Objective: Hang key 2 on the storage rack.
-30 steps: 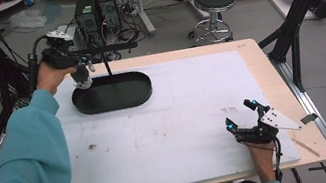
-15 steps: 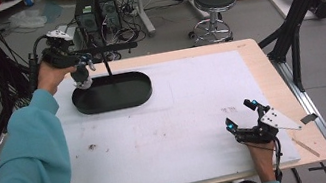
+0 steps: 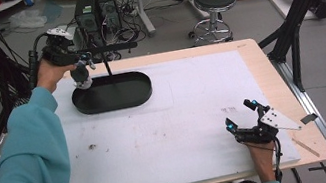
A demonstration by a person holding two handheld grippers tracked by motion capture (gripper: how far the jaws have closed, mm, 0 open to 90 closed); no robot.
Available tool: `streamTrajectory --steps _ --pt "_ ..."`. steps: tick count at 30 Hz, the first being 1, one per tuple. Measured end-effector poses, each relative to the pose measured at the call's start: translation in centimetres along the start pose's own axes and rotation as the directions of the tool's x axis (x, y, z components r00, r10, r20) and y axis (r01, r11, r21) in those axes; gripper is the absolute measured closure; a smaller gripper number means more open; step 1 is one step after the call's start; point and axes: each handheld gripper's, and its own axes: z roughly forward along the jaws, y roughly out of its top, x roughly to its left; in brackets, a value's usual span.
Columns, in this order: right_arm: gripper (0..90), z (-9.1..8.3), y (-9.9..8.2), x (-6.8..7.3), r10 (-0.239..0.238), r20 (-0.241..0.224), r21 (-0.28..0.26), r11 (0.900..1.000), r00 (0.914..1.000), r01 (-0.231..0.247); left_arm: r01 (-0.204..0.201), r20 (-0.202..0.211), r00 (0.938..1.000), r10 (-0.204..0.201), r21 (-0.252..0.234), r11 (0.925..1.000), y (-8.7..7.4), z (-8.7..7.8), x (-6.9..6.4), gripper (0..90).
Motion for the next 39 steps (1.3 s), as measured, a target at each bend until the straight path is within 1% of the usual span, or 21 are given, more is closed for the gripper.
streamTrajectory --steps 7,14,16,18,22,25,27,29,30,32,34,35,36,37,38,39 --pt "2.9 0.0 0.0 0.0 0.0 0.0 0.0 1.0 1.0 0.0 -0.003 -0.001 1.0 0.003 -0.009 1.0 0.0 0.2 0.2 87.9" --pt "2.9 0.0 0.0 0.0 0.001 -0.001 0.001 1.0 1.0 -0.001 0.004 -0.005 1.0 -0.004 -0.002 1.0 -0.1 0.2 0.2 87.3" --pt "2.9 0.0 0.0 0.0 0.002 -0.001 0.0 1.0 1.0 -0.002 0.009 0.002 1.0 -0.009 -0.016 0.9998 -0.1 0.1 0.2 87.2" --pt "2.9 0.0 0.0 0.0 0.002 -0.001 0.0 1.0 1.0 -0.002 0.016 0.002 0.9999 -0.016 -0.04 0.9991 -0.1 -0.1 0.4 85.6" --pt "2.9 0.0 0.0 0.0 0.002 -0.002 0.002 1.0 1.0 -0.002 0.013 -0.003 0.9999 -0.013 -0.028 0.9995 -0.2 -0.3 0.5 84.1" --pt "2.9 0.0 0.0 0.0 0.003 -0.001 0.001 1.0 1.0 -0.003 0.019 -0.014 0.9997 -0.02 -0.038 0.9991 -0.1 -0.5 0.5 81.6" --pt "2.9 0.0 0.0 0.0 0.002 -0.001 0.001 1.0 1.0 -0.002 0.018 -0.013 0.9997 -0.019 -0.044 0.9989 -0.1 -0.5 0.5 79.8" --pt "2.9 0.0 0.0 0.0 0.003 -0.001 0.001 1.0 1.0 -0.003 0.019 -0.016 0.9997 -0.02 -0.05 0.9986 -0.1 -0.6 0.4 75.2" --pt "2.9 0.0 0.0 0.0 0.002 -0.001 0.001 1.0 1.0 -0.002 0.022 -0.024 0.9994 -0.024 -0.053 0.9984 -0.1 -0.6 0.5 72.4" --pt "2.9 0.0 0.0 0.0 0.002 -0.002 0.003 1.0 1.0 -0.002 0.031 -0.017 0.9993 -0.032 -0.059 0.9977 -0.1 -0.8 0.5 68.1" --pt "2.9 0.1 0.0 0.0 -0.001 -0.004 0.003 1.0 1.0 0.001 0.034 -0.033 0.9988 -0.036 -0.055 0.9979 -0.1 -1.0 0.4 59.5" --pt "2.9 0.1 0.0 0.0 -0.004 -0.003 0.003 1.0 1.0 0.004 0.048 -0.047 0.9976 -0.05 -0.059 0.9971 -0.1 -1.1 0.4 51.8" --pt "2.9 0.1 0.0 0.0 -0.005 -0.003 0.003 1.0 1.0 0.005 0.057 -0.056 0.9966 -0.061 -0.075 0.9956 -0.2 -1.3 0.3 41.7" --pt "2.9 0.1 0.0 0.0 -0.002 -0.002 0.001 1.0 1.0 0.002 0.066 -0.063 0.9954 -0.072 -0.099 0.9929 -0.3 -1.4 0.2 34.2" --pt "2.9 0.1 0.0 0.0 0.002 -0.001 0.003 1.0 1.0 -0.002 0.079 -0.077 0.993 -0.09 -0.128 0.9885 -0.3 -1.6 0.0 23.3" --pt "2.9 0.0 0.0 0.0 0.005 -0.002 0.004 1.0 1.0 -0.005 0.083 -0.081 0.9921 -0.096 -0.151 0.9851 -0.5 -1.8 -0.3 8.9"
